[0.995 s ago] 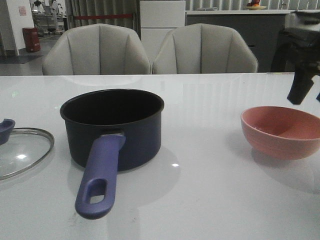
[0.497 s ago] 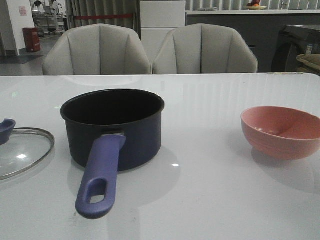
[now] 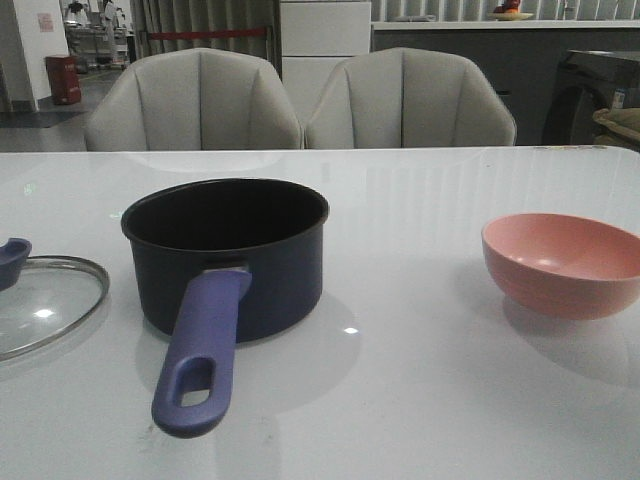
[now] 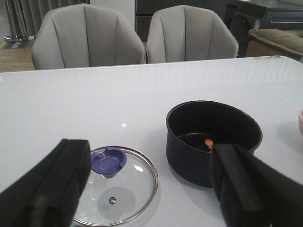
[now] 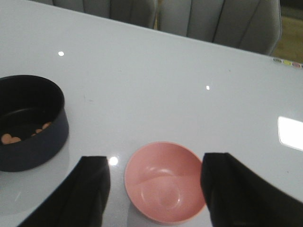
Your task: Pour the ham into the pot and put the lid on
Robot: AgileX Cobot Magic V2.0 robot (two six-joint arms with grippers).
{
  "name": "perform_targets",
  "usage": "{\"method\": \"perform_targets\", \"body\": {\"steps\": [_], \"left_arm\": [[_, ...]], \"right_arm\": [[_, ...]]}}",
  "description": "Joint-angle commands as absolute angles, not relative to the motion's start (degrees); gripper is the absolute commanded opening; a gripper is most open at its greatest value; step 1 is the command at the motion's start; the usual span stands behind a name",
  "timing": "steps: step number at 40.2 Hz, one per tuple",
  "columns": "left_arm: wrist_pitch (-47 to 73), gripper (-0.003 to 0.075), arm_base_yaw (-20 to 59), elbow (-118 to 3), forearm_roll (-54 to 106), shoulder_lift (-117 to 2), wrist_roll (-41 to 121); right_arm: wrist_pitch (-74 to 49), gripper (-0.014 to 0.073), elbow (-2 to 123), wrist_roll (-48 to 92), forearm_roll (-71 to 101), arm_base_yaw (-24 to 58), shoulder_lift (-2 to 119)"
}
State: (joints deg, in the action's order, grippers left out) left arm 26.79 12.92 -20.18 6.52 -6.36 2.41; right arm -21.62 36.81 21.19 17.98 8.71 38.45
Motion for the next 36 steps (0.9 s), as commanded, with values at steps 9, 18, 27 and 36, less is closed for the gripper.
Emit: {"method": "perform_targets", "body": {"steps": [9,18,27,36], "left_arm": [[22.4,0.0564,13.4,-21.9,6.8,-7.0,2.4],[22.4,0.0564,13.4,-21.9,6.8,-7.0,2.4],[22.4,0.0564,13.4,-21.9,6.8,-7.0,2.4],[22.4,0.0564,13.4,-21.9,6.8,-7.0,2.4]], "right_arm": [[0.9,0.0519,19.9,21.7,18.9,13.3,20.6],[1.0,0.051,11.6,21.7,18.9,13.3,12.1],[-2.5,0.016,11.4,21.7,18.9,13.3,10.9],[-2.5,0.0151,11.4,21.7,18.9,13.3,10.9]]}}
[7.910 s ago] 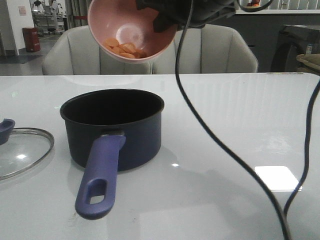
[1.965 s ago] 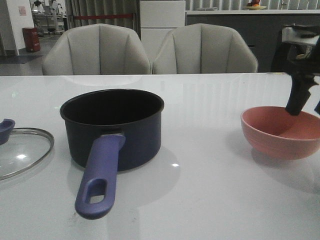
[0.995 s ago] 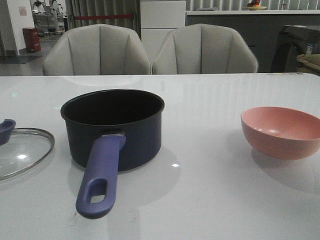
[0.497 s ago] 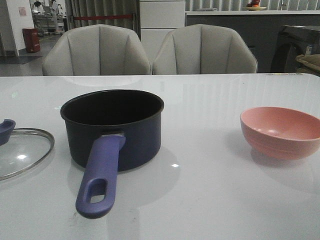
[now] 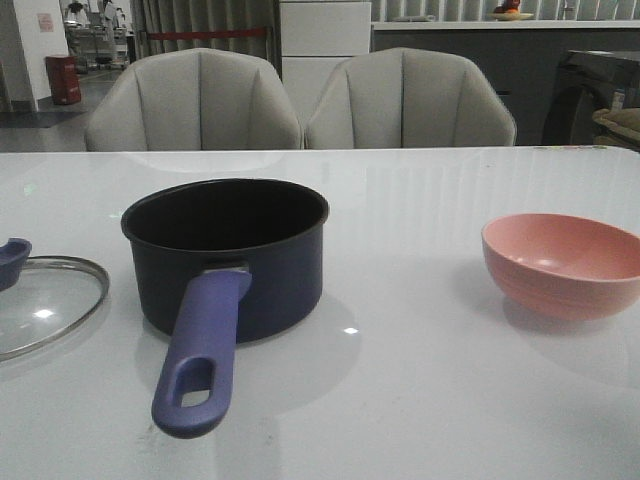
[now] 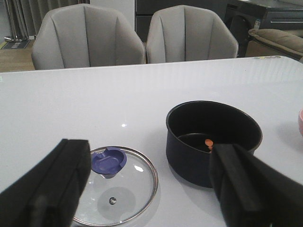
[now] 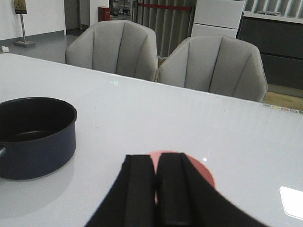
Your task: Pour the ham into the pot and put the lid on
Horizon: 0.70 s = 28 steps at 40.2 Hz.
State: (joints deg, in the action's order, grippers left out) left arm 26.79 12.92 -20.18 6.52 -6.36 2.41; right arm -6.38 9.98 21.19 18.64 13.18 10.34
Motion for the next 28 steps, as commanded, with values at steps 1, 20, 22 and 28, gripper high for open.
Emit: {"method": "perform_targets", "body": {"steps": [1,20,22,28], "left_arm": [[22.4,0.0564,13.4,-21.9,6.8,-7.0,2.4],[22.4,0.0564,13.4,-21.9,6.8,-7.0,2.4],[22.4,0.0564,13.4,-21.9,6.8,-7.0,2.4],[21.1,0.0564,13.4,-21.9,6.8,-7.0,2.4]], "right_arm": [[-2.5,0.0151,11.4,21.7,18.9,13.3,10.9],[-2.5,0.0151,11.4,21.7,18.9,13.3,10.9],[-2.5,0.0151,11.4,21.7,18.9,13.3,10.9],[-2.5,0.0151,11.4,21.7,18.9,13.3,10.9]]}}
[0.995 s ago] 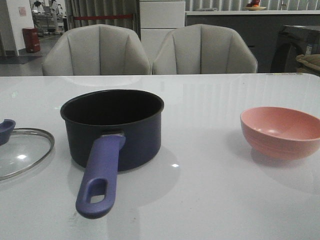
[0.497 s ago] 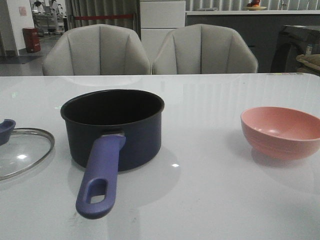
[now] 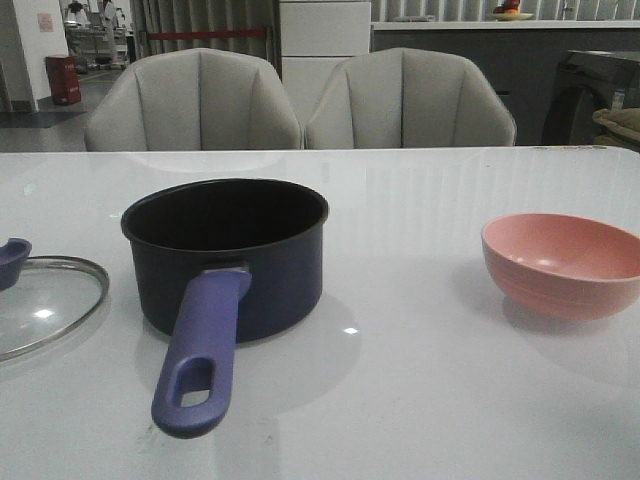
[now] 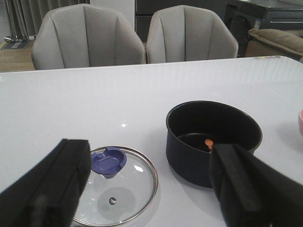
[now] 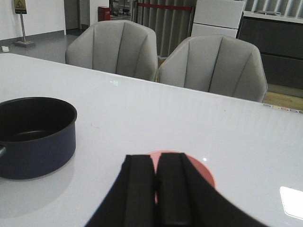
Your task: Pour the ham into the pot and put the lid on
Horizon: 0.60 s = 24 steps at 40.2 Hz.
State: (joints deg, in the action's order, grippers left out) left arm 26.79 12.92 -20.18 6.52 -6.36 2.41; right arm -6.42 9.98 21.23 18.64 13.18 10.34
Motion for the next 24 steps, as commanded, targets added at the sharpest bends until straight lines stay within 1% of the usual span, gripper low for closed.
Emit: {"method": "perform_targets", "body": {"steps": [1,7,11,13,24], "left_arm": [[20.5,0.0564,13.4,-21.9,6.8,-7.0,2.4],[19.3,0.0561,13.4,-21.9,6.8,-7.0,2.4],[20.1,0.0528,13.4,-22.6,6.8,-8.1,2.4],[22.2,0.0524,13.4,-23.9,6.8,-9.7,2.4],[32.3,0.0525,13.4,-36.0,6.8,-25.9,1.7]], "right_arm": [[-2.5,0.0151,11.4,21.7,18.9,13.3,10.9],[-2.5,0.0151,11.4,21.7,18.9,13.3,10.9],[-2.5,0.0151,11.4,21.7,18.9,13.3,10.9],[-2.5,0.0151,11.4,21.7,18.9,13.3,10.9],[-2.5,0.0151,11.4,21.7,18.9,13.3,10.9]]}}
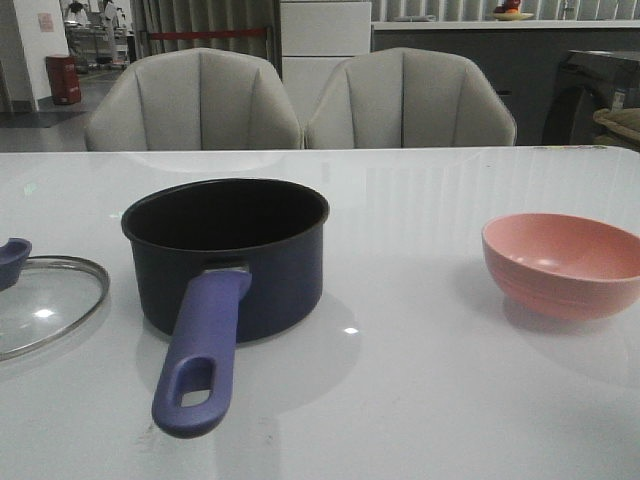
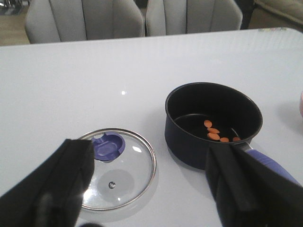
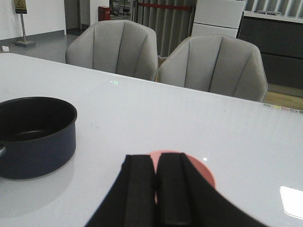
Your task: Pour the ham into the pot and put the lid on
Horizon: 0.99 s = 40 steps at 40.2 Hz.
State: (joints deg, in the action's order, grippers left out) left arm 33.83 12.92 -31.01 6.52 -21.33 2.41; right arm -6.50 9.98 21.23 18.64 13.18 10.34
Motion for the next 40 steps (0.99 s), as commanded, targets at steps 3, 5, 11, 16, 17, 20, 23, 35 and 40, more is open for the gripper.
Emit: {"method": "perform_targets", "body": {"steps": [3,5,11,16,17,20,23,35,40], "left_arm": [[36.5,0.0529,13.4,-40.3,6.3,-31.4,1.7],[38.4,0.0555,13.4,-42.6,5.7,-34.6,1.7],[40.8,0.0651,13.4,-48.2,5.3,-43.5,1.7],[43.1,0.0657,13.4,-52.6,5.2,-51.5,0.0],[43.6,0.0657,13.4,-53.6,5.2,-53.3,0.0],[45.0,0.0657,13.4,-56.1,4.9,-58.0,0.0],[46.3,0.0657,13.3,-59.1,2.7,-63.5,-1.6],[52.0,0.0657,12.6,-69.6,-4.5,-79.5,-7.4],[53.5,0.0657,11.0,-72.4,-3.5,-84.3,-7.4]], "right_arm": [[-2.5,0.0151,11.4,21.7,18.9,13.3,10.9],[-2.5,0.0151,11.4,21.7,18.9,13.3,10.9],[-2.5,0.0151,11.4,21.7,18.9,13.3,10.9],[-2.5,0.0151,11.4,21.7,18.9,13.3,10.9],[-2.5,0.0151,11.4,21.7,18.9,13.3,10.9],[-2.5,0.0151,11.4,21.7,18.9,13.3,10.9],[-2.5,0.0151,11.4,21.7,18.9,13.3,10.9],[-2.5,0.0151,11.4,21.7,18.9,13.3,10.9],[-2.5,0.0151,11.4,21.7,18.9,13.3,10.9]]}}
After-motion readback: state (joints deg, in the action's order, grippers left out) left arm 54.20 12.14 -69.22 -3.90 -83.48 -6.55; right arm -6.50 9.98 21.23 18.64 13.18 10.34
